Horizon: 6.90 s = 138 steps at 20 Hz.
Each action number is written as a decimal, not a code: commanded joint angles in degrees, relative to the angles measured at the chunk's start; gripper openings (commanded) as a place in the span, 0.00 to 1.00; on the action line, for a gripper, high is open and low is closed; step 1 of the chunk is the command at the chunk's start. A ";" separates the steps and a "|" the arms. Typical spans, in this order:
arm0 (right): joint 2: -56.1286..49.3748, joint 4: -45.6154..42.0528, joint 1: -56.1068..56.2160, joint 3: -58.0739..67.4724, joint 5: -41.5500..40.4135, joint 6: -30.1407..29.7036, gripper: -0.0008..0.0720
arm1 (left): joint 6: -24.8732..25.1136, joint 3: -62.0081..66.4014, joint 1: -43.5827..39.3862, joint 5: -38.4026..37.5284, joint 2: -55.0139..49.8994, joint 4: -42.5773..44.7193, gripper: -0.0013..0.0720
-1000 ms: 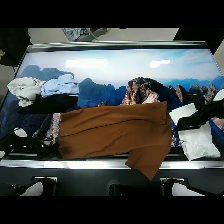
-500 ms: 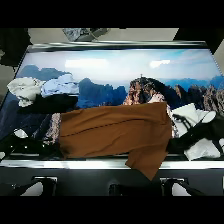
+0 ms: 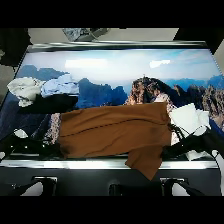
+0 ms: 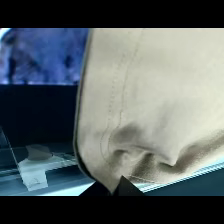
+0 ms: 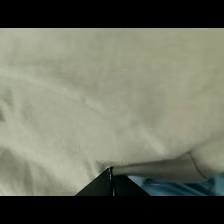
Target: Fold the shirts.
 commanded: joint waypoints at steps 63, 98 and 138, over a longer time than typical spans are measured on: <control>-6.16 9.70 11.80 57.31 24.24 12.22 0.06 | 0.57 49.00 -51.04 26.14 -38.49 -43.63 0.05; -35.78 40.30 43.50 57.37 -8.22 5.51 0.92 | 9.73 40.26 1.14 15.50 15.61 -28.04 0.05; -5.95 23.08 -22.69 56.96 8.39 18.91 0.06 | 10.80 33.75 1.14 15.52 15.19 -28.04 0.05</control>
